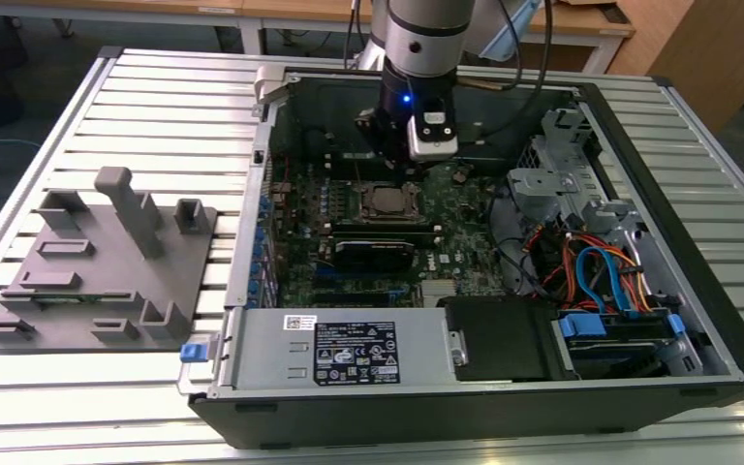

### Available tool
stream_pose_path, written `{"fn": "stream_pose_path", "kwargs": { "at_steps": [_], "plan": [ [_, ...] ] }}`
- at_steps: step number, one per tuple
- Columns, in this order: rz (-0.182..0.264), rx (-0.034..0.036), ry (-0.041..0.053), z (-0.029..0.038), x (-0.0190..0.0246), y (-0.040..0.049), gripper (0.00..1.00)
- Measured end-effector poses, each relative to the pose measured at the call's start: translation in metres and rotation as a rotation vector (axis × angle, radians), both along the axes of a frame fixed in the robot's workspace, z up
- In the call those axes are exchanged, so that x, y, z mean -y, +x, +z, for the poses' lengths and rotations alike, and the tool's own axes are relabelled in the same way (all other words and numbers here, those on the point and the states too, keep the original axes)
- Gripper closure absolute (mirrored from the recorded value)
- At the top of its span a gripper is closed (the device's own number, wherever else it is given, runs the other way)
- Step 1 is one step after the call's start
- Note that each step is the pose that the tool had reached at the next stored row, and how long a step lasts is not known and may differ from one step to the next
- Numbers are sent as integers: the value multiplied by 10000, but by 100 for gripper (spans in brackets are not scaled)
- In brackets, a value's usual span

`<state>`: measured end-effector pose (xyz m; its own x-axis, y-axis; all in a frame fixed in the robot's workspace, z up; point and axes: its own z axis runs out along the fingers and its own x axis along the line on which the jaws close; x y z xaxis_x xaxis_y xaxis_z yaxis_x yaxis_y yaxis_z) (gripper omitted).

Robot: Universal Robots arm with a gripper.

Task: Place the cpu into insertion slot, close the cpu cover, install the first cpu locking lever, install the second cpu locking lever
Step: 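Install the first cpu locking lever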

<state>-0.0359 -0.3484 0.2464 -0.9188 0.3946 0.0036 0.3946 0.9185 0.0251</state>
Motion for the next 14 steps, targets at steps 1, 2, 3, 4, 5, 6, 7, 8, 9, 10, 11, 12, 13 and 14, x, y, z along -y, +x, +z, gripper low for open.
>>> {"fn": "stream_pose_path", "kwargs": {
  "at_steps": [1,2,3,4,5,6,7,8,9,10,11,12,13,14],
  "plan": [
    [164,0,0,0,0,0,89],
    [318,0,0,-1,0,0,89],
    [468,0,0,-1,0,0,89],
    [563,1,2,-1,1,0,89],
    [599,2,2,-2,1,0,89],
    [607,1,2,-2,1,0,89],
    [608,1,1,-1,1,0,89],
    [608,0,1,-1,2,-1,89],
    [608,0,0,-1,2,0,89],
    [609,0,1,-1,2,0,89],
    [609,0,1,-1,2,0,89],
    [609,0,1,-1,2,0,89],
    [609,0,1,-1,2,0,89],
    [609,0,1,-1,2,-1,89]
  ]
}}
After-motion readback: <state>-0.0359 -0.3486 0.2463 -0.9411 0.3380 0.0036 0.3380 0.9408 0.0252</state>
